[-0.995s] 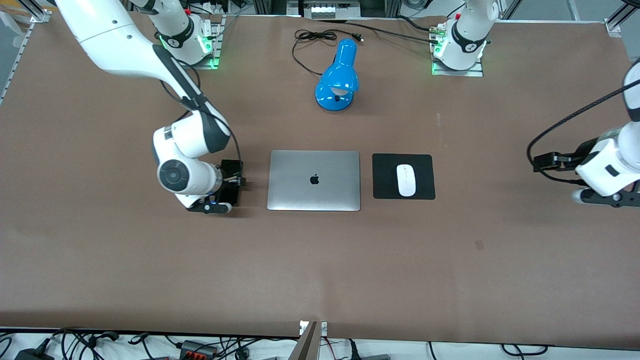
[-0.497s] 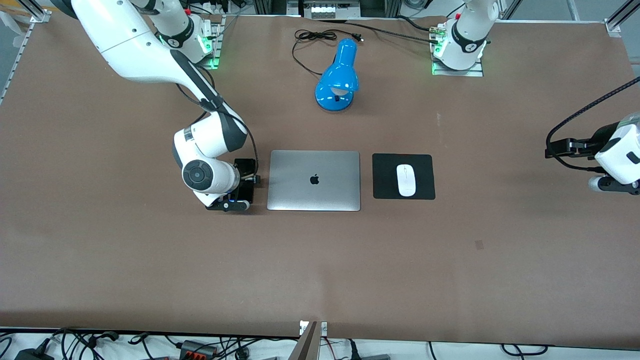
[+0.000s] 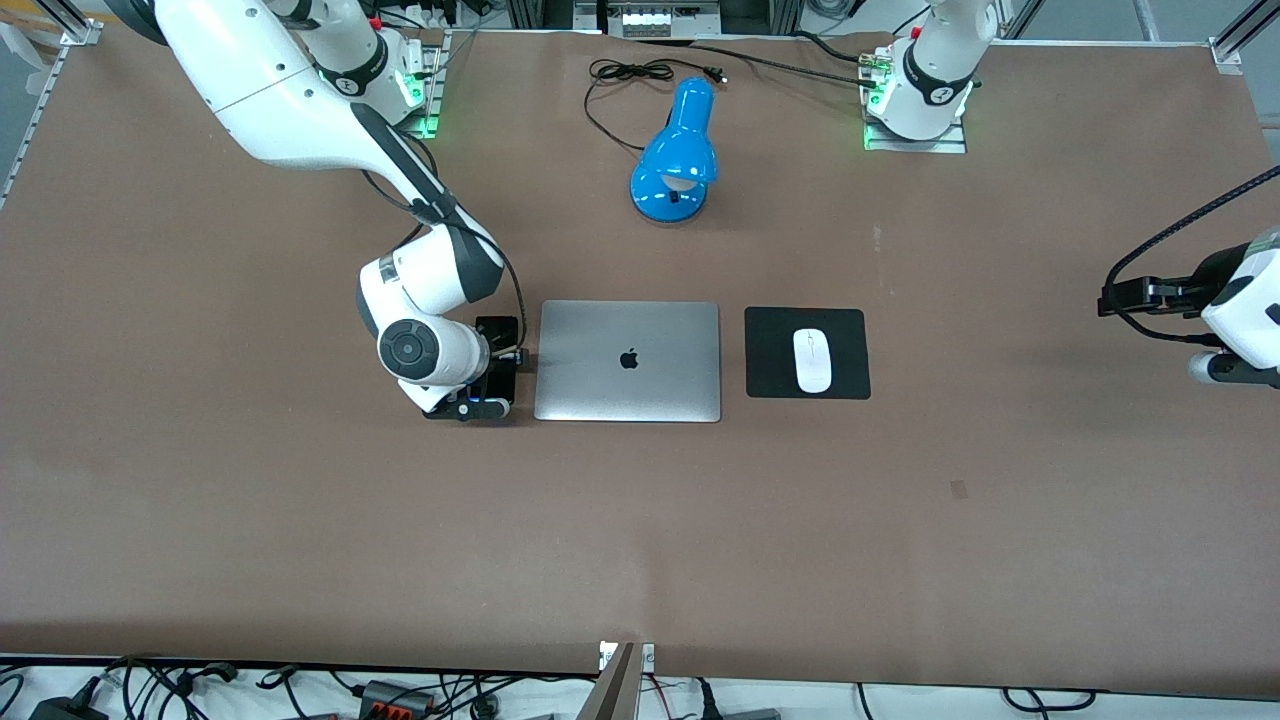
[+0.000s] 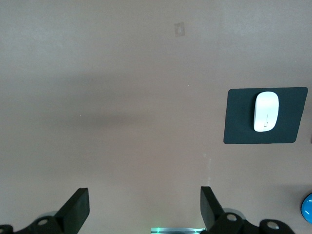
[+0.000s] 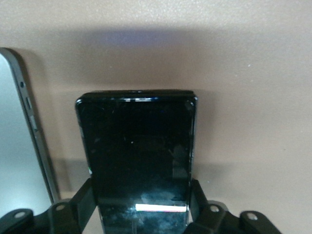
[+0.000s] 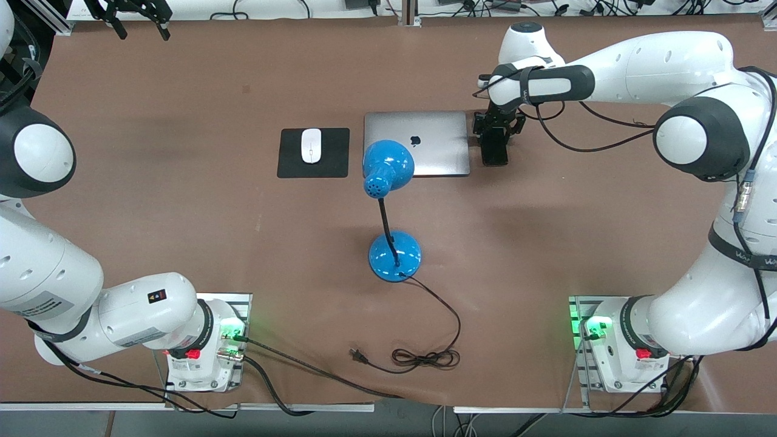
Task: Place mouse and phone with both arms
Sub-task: 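Carry the black phone with the right gripper beside the silver laptop, then open the right gripper and draw it back from the phone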
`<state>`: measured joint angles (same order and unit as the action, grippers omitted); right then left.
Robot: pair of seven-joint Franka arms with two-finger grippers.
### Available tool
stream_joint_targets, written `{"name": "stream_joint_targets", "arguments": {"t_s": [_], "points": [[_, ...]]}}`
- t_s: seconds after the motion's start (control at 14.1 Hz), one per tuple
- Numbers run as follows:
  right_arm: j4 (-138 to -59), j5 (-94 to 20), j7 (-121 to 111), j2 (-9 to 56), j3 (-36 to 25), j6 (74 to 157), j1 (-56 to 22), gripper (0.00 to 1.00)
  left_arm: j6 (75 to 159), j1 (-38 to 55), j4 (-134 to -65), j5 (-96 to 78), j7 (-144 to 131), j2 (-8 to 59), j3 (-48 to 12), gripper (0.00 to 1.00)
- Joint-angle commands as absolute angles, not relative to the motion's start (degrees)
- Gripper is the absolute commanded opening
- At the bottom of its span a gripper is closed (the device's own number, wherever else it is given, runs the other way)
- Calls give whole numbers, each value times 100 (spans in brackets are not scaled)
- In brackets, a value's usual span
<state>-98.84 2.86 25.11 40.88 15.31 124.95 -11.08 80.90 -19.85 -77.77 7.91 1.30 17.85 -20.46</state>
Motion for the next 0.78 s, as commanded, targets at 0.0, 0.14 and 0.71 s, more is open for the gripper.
{"name": "stream_joint_targets", "arguments": {"t_s": [0.0,0.14,0.71], "points": [[-9686,325,2427,3921,1512,12384,-1099,100,8042,-1951,-7734,686,141,1767,-2100,100],[-9345,334,2478,3683,1503,11877,-1099,100,8042,-1942,-7585,668,141,1767,-2101,100],[-7287,651,2145,3094,1477,9652,-853,100,8042,-1802,-7418,668,158,1854,-2092,100]]}}
